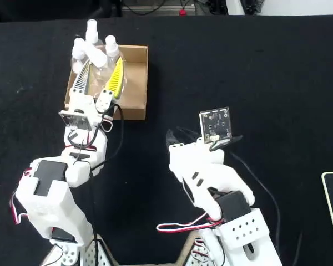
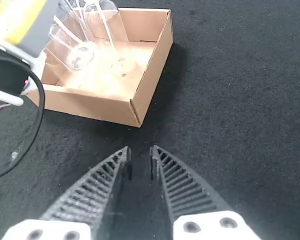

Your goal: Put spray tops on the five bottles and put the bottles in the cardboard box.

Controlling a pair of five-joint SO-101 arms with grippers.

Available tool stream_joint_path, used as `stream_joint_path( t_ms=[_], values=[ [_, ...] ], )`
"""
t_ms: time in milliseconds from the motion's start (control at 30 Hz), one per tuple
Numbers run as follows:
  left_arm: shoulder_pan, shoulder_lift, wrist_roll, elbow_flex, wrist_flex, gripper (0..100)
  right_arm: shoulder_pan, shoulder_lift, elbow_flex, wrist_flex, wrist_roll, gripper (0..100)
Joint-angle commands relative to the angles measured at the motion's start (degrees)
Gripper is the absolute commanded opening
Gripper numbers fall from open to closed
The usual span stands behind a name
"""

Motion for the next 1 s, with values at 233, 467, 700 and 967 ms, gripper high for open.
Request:
stream_joint_path(
  t_ms=[233,467,700,967],
  values=[
    [2.6,-0.5,0.5,-0.6,-1.1,15,-0.5,0.2,-0.5,-1.4,-0.4,6.4],
    [2.6,-0.5,0.4,-0.1,-1.1,15,-0.5,0.2,-0.5,-1.4,-0.4,6.4],
    [3.6,-0.5,0.4,0.2,-1.1,15,-0.5,0.2,-0.5,-1.4,-0.4,6.4],
    [4.8,-0.5,0.4,0.3,4.4,15,-0.4,0.2,-0.5,-1.4,-0.4,6.4]
  ],
)
